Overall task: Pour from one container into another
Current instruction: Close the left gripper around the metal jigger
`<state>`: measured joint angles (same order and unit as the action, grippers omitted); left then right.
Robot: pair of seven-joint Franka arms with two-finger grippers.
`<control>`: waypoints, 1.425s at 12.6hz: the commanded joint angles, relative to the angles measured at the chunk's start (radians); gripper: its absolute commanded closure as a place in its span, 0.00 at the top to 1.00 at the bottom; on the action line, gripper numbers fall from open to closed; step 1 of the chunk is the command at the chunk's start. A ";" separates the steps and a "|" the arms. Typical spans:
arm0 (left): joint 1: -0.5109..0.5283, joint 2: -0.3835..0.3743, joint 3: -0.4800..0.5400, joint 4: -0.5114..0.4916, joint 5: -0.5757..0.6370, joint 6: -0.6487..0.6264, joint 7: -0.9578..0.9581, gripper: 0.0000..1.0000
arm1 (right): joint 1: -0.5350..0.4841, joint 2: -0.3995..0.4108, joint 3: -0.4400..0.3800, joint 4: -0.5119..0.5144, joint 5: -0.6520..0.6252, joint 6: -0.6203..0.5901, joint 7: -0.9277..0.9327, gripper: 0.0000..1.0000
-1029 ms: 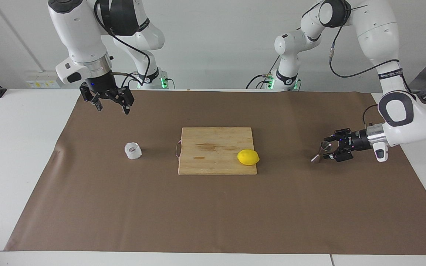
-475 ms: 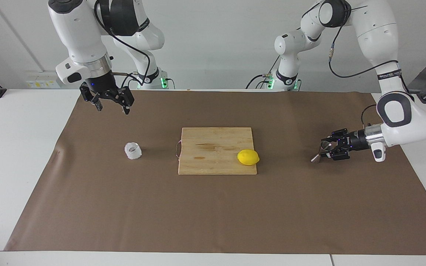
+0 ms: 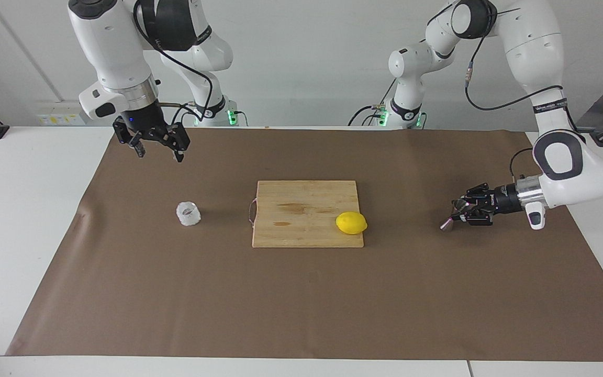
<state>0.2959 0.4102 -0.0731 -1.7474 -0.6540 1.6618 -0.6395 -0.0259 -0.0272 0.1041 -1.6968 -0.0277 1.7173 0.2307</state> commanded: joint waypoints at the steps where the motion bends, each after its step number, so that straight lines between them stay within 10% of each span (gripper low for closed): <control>1: 0.009 -0.016 -0.001 -0.009 -0.018 -0.019 -0.014 0.59 | -0.011 -0.013 0.003 -0.011 0.002 -0.004 -0.021 1.00; 18: 0.012 0.005 -0.001 0.043 -0.003 -0.020 -0.065 0.60 | -0.009 -0.014 0.005 -0.015 0.002 0.004 -0.019 1.00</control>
<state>0.3024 0.4081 -0.0714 -1.7173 -0.6543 1.6574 -0.6861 -0.0242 -0.0272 0.1043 -1.6968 -0.0277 1.7173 0.2307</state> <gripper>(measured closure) 0.392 0.000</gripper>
